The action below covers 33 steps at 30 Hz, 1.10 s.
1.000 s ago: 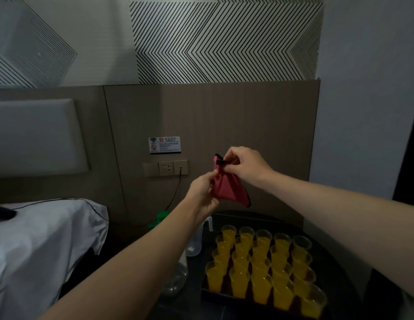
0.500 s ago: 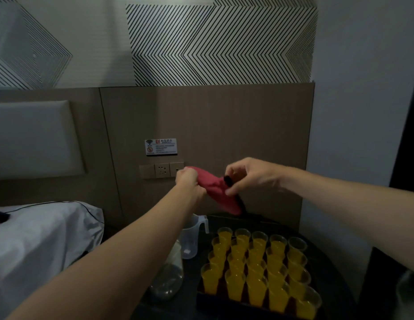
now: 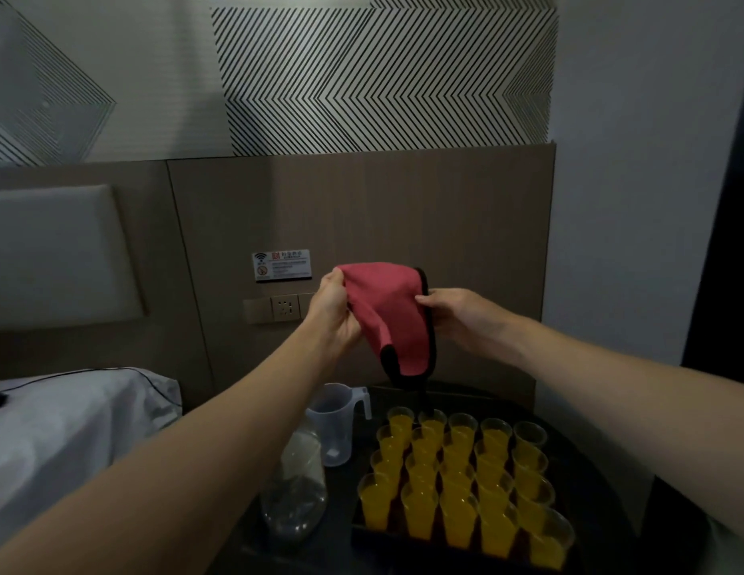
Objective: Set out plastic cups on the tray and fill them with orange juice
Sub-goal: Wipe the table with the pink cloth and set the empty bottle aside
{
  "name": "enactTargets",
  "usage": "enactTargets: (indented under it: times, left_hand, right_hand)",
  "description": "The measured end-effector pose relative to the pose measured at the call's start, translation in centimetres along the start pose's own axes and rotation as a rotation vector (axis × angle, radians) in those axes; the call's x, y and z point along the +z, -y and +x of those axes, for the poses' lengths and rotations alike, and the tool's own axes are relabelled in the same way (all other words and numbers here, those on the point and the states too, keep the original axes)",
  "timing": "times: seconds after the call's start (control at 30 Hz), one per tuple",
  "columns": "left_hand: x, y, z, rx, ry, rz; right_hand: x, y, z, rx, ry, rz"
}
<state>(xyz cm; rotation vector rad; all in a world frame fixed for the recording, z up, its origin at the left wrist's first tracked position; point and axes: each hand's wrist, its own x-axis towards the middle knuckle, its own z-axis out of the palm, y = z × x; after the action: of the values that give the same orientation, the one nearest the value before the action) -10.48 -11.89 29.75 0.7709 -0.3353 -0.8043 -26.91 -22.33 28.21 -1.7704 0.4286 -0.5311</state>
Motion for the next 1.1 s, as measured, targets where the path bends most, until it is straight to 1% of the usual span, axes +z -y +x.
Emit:
enactTargets:
  times: [0.1, 0.17, 0.27, 0.33, 0.4, 0.43, 0.5, 0.53, 0.6, 0.63, 0.7, 0.8, 0.87, 0.9, 1.03, 1.1]
  left_hand:
    - [-0.2, 0.2, -0.6, -0.017, 0.045, 0.024]
    - [-0.5, 0.4, -1.0, -0.013, 0.049, 0.100]
    - [-1.3, 1.1, -1.1, -0.031, 0.011, 0.256]
    - [-1.8, 1.8, -1.4, -0.109, -0.007, 0.400]
    - [-2.1, 2.7, -2.2, -0.205, -0.048, 0.610]
    - [-2.3, 3.2, -2.4, -0.218, -0.078, 0.706]
    - [-2.5, 4.3, -2.1, -0.115, -0.114, 0.832]
    - [-2.2, 4.5, -2.3, -0.057, -0.083, 0.836]
    - [-1.3, 4.4, -3.2, -0.042, 0.056, 0.790]
    - [-0.8, 4.4, -3.4, -0.072, 0.110, 0.776]
    - [-0.1, 4.1, -3.8, -0.135, 0.165, 0.766]
    - [0.8, 3.7, -4.2, -0.311, 0.237, 0.598]
    - [0.9, 3.8, -3.9, -0.345, 0.200, 0.560]
    - [1.0, 3.8, -3.8, -0.325, 0.163, 0.548]
    - [0.7, 3.9, -3.1, -0.175, 0.007, 0.461]
    - [0.3, 3.6, -2.5, -0.126, -0.046, 0.414]
  right_hand:
    - [0.0, 0.3, -0.2, -0.053, -0.044, 0.078]
    - [-0.2, 0.5, -0.3, -0.077, -0.030, 0.073]
    - [-0.4, 1.0, -0.3, -0.091, -0.023, 0.062]
    - [-0.3, 1.6, -0.3, -0.082, -0.016, 0.045]
    - [-0.3, 2.1, -0.3, -0.067, -0.014, -0.020]
    - [-0.3, 2.2, -0.2, -0.056, -0.020, -0.064]
    - [-0.3, 2.4, 0.2, -0.037, -0.055, -0.126]
    - [-0.3, 2.4, 0.5, -0.029, -0.079, -0.143]
    - [-0.3, 2.5, 0.7, -0.020, -0.109, -0.203]
    - [-0.2, 2.7, 0.7, -0.019, -0.108, -0.248]
    - [-0.1, 2.8, 0.7, -0.024, -0.087, -0.349]
    - [0.4, 2.7, 0.8, -0.053, -0.071, -0.440]
    - [0.7, 2.7, 0.9, -0.069, -0.064, -0.469]
    - [0.7, 2.7, 0.9, -0.065, -0.066, -0.469]
    - [0.5, 3.0, 0.7, -0.020, -0.094, -0.361]
    - [0.3, 3.0, 0.9, -0.014, -0.148, -0.270]
